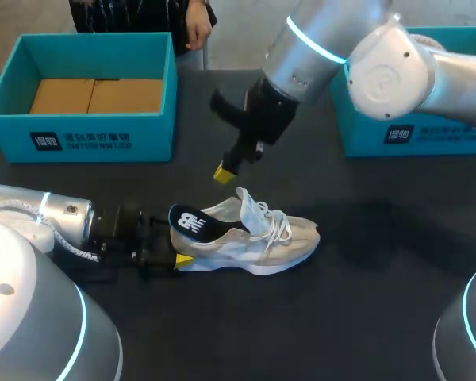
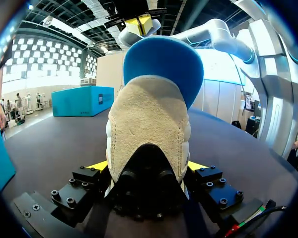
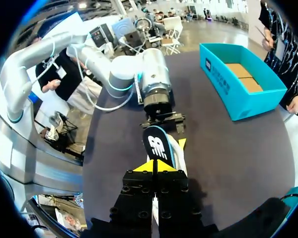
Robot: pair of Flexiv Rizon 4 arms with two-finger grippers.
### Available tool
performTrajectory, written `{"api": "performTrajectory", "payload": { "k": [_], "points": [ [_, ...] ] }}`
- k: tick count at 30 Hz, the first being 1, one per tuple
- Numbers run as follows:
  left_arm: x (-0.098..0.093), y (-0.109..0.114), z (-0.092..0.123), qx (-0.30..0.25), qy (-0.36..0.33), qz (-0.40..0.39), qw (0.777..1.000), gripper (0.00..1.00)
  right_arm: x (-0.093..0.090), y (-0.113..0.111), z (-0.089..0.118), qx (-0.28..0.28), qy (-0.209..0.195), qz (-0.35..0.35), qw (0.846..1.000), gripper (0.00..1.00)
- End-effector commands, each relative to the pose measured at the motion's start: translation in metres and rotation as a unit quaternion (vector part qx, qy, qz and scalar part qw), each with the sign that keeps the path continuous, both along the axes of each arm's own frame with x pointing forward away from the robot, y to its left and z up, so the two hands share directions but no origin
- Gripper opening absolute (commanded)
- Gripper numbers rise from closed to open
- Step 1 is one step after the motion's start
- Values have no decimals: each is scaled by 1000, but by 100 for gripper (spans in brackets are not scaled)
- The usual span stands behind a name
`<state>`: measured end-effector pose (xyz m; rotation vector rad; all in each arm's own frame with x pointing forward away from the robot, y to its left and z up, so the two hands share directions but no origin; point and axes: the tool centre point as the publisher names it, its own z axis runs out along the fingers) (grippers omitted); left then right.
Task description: Take the shoe out of the shoebox, open the shoe tongue, remove and reinsert the insole, then place the shoe into the shoebox
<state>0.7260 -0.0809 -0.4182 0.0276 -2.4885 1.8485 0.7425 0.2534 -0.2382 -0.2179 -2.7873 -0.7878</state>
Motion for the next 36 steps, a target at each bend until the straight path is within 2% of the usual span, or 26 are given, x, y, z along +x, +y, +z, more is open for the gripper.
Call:
{"api": "performTrajectory", "payload": {
  "k": [1,2,3,19,26,36],
  "points": [
    [-2,-1,-2,0,-1,2,1000,0,2,18,-15,1,4,3,1000,22],
    [-2,-1,-2,0,-1,2,1000,0,1,20,-17,1,5,4,1000,33],
    [-2,-1,-2,0,-1,2,1000,0,0,21,-19,3,6,4,1000,35],
    [-2,-1,-2,0,-1,2,1000,0,-9,25,-58,18,20,-8,1000,30],
    [-2,-1,-2,0,-1,2,1000,0,-13,21,-70,20,26,-20,999,27],
    [-2,-1,-2,0,-1,2,1000,0,-10,18,-92,38,46,-26,998,27]
  ]
}}
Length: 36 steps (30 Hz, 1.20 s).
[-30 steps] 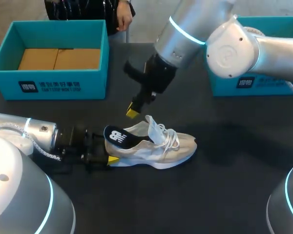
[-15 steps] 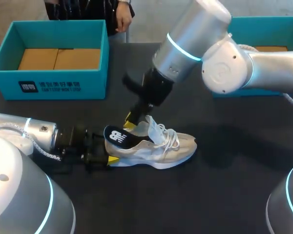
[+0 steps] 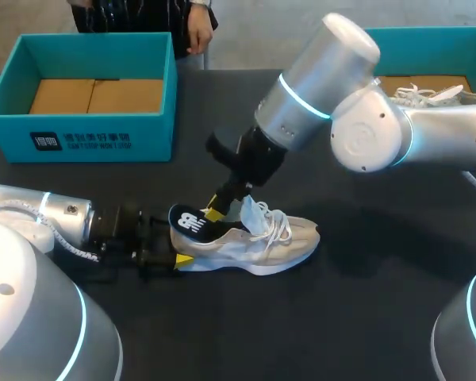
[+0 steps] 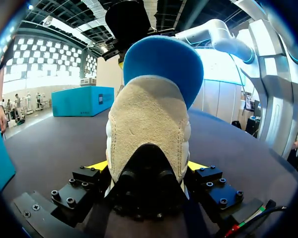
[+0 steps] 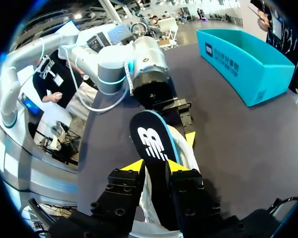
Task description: Take the shoe out of the shoebox, open the shoe tongue, remove and reinsert the insole, then place the shoe into the shoebox
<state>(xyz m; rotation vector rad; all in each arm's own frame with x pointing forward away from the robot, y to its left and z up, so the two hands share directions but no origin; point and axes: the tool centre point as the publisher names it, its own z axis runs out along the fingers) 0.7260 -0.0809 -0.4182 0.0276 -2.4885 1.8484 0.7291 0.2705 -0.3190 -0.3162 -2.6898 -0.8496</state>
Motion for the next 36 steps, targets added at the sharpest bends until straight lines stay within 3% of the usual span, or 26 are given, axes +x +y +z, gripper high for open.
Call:
{"api": "performTrajectory", "payload": {
  "k": [1,8,23,36],
  "points": [
    [-2,-1,-2,0,-1,2,1000,0,5,0,-12,10,6,4,1000,28],
    [-2,-1,-2,0,-1,2,1000,0,12,-3,-21,10,10,1,1000,24],
    [-2,-1,-2,0,-1,2,1000,0,15,7,-27,-5,18,9,1000,0],
    [-2,-1,-2,0,-1,2,1000,0,19,-11,19,-46,1,15,999,0]
  ]
}}
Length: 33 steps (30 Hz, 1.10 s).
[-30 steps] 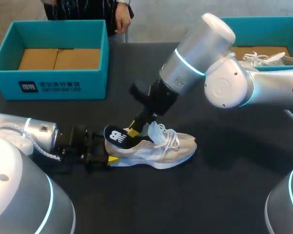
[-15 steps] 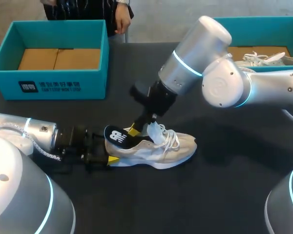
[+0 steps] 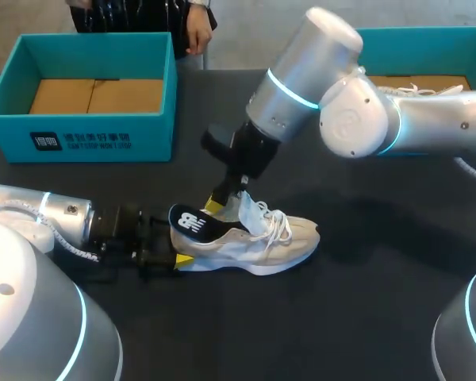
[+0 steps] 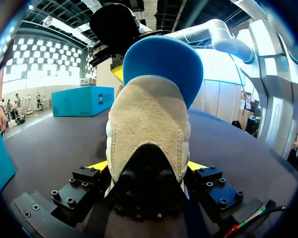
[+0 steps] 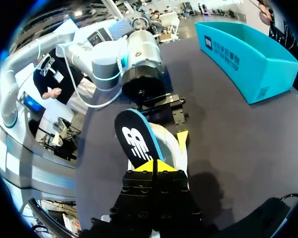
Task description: Take the shoe out of the shoebox, open the shoe tongue, remove and reinsert the insole, then place the shoe into the shoebox
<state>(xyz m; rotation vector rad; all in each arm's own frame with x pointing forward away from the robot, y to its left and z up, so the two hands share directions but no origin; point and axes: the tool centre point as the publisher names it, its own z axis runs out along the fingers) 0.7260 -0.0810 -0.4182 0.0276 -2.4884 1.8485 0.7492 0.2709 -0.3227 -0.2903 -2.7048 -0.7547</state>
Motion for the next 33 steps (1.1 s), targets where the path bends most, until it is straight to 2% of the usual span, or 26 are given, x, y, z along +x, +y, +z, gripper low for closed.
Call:
{"api": "performTrajectory", "payload": {
  "k": [1,6,12,33],
  "points": [
    [-2,-1,-2,0,-1,2,1000,0,0,-13,27,-20,-9,-1,1000,0],
    [-2,-1,-2,0,-1,2,1000,0,7,-24,51,-33,-30,-4,999,0],
    [-2,-1,-2,0,-1,2,1000,0,11,-27,67,-41,-39,4,998,0],
    [-2,-1,-2,0,-1,2,1000,0,12,-25,63,-34,-36,9,999,0]
  ]
}}
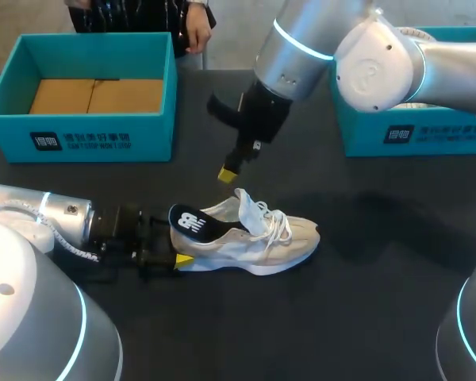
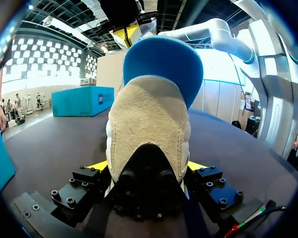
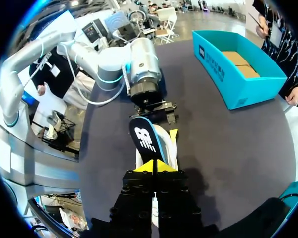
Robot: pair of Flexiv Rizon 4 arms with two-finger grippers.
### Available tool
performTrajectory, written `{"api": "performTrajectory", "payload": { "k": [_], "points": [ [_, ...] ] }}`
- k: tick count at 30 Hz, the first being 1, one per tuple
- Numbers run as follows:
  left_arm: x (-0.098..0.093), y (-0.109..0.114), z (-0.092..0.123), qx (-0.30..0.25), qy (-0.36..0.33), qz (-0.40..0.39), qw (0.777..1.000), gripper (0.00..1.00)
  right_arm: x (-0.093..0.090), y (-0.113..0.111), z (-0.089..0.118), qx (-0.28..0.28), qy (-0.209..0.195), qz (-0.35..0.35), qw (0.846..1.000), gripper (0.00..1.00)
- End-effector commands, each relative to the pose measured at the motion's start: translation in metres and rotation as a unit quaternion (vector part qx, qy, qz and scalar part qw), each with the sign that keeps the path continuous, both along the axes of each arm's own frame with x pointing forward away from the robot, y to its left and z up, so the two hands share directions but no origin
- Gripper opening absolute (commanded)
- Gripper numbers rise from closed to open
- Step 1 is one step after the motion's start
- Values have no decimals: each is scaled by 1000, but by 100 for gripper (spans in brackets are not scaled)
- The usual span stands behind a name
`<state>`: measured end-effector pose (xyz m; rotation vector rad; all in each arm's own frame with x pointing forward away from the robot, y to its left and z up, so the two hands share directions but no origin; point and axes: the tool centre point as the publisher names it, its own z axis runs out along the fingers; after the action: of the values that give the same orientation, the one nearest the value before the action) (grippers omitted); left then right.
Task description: Take the shoe out of the shoebox, open the shoe tongue, remove and reinsert the insole, then place the shoe into the shoebox
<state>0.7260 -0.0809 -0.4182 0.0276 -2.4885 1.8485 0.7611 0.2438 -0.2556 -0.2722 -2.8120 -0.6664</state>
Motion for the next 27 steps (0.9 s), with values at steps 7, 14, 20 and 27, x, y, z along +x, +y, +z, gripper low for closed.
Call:
{"api": "performTrajectory", "payload": {
  "k": [7,14,20,27],
  "points": [
    [-2,-1,-2,0,-1,2,1000,0,-2,23,-30,32,27,27,999,0],
    [-2,-1,-2,0,-1,2,1000,0,-6,35,-46,45,45,47,997,0],
    [-2,-1,-2,0,-1,2,1000,0,-9,40,-55,56,64,69,994,33],
    [-2,-1,-2,0,-1,2,1000,0,-10,40,-63,69,85,76,991,31]
  ]
}}
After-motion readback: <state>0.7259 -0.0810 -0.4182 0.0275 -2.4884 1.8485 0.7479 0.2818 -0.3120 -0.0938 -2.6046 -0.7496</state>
